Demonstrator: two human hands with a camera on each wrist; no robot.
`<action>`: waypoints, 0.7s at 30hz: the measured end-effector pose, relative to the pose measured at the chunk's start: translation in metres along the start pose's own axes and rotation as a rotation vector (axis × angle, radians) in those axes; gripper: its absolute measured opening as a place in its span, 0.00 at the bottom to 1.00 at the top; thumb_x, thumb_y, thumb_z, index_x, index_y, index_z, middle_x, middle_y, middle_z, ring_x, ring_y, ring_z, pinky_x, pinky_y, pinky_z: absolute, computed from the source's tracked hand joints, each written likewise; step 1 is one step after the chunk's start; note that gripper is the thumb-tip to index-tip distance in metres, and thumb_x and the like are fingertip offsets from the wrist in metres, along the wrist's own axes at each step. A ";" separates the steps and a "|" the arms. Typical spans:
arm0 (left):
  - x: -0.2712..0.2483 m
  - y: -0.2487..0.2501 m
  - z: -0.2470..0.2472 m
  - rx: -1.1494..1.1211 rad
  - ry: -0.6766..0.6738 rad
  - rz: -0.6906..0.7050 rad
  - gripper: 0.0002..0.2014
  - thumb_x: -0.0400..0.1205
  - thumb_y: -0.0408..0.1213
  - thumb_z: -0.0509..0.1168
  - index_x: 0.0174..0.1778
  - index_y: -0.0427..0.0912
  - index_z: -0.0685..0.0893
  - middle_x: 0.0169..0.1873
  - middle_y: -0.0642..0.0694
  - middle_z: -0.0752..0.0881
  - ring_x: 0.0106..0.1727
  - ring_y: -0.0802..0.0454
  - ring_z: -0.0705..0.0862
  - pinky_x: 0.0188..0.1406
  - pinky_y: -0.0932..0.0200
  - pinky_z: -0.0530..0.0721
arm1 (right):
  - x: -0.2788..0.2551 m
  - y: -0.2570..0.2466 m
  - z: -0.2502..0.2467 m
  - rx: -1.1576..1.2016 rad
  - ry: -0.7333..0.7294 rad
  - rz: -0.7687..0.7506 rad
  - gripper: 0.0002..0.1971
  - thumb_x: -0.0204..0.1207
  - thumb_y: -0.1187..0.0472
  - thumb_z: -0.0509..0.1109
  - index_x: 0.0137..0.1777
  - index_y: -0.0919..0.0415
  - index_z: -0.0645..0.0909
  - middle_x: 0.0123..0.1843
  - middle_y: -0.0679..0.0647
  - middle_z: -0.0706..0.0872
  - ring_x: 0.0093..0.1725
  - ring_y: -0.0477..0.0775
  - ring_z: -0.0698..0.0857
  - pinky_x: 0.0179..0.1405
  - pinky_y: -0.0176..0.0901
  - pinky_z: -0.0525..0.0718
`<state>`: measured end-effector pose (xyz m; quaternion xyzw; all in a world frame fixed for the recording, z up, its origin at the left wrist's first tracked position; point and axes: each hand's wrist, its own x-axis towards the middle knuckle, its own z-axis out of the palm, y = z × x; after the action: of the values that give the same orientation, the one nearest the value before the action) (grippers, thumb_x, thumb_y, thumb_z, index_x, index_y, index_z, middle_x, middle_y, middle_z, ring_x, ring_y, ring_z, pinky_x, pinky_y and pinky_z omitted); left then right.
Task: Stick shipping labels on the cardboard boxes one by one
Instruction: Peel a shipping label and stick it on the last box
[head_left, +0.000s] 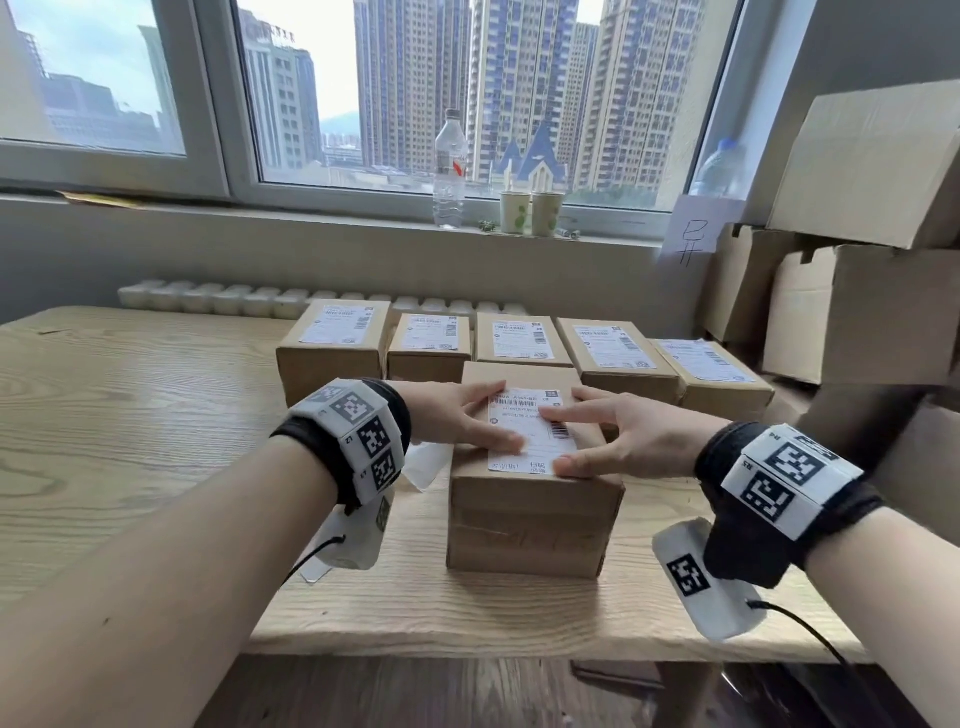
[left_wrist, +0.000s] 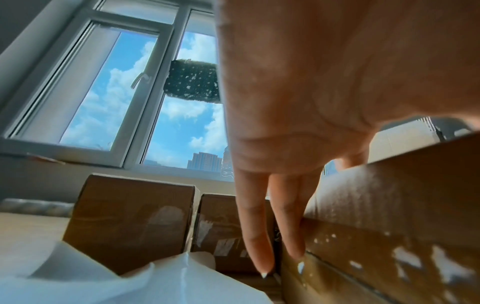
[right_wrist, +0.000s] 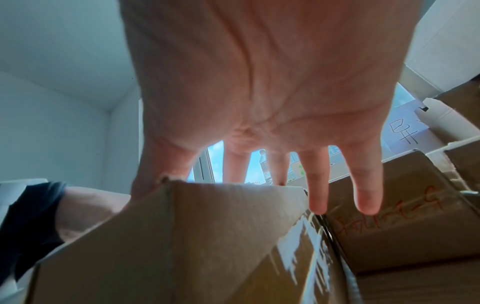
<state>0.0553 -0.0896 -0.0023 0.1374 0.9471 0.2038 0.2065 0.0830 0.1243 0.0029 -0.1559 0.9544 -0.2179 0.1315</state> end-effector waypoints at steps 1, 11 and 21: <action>-0.001 0.000 0.000 -0.020 -0.042 -0.006 0.51 0.67 0.68 0.66 0.81 0.64 0.43 0.82 0.53 0.56 0.79 0.48 0.64 0.74 0.47 0.71 | 0.000 0.000 0.000 -0.007 -0.004 0.005 0.38 0.65 0.37 0.73 0.76 0.34 0.66 0.85 0.43 0.50 0.83 0.49 0.55 0.79 0.45 0.53; -0.005 0.005 -0.003 -0.050 -0.168 -0.061 0.59 0.61 0.64 0.70 0.79 0.66 0.36 0.83 0.50 0.52 0.78 0.47 0.64 0.67 0.49 0.78 | 0.016 -0.002 -0.003 0.016 0.051 0.066 0.35 0.66 0.38 0.72 0.75 0.37 0.69 0.84 0.43 0.55 0.80 0.55 0.62 0.80 0.53 0.58; -0.014 0.007 0.002 -0.105 -0.009 -0.059 0.31 0.84 0.55 0.53 0.82 0.61 0.47 0.78 0.45 0.67 0.70 0.44 0.77 0.59 0.47 0.81 | 0.018 -0.011 -0.001 -0.113 0.078 0.112 0.33 0.72 0.37 0.67 0.78 0.39 0.66 0.85 0.47 0.55 0.81 0.55 0.61 0.80 0.50 0.58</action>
<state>0.0695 -0.0877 0.0038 0.0995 0.9377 0.2463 0.2238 0.0690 0.1094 0.0055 -0.1006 0.9768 -0.1621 0.0973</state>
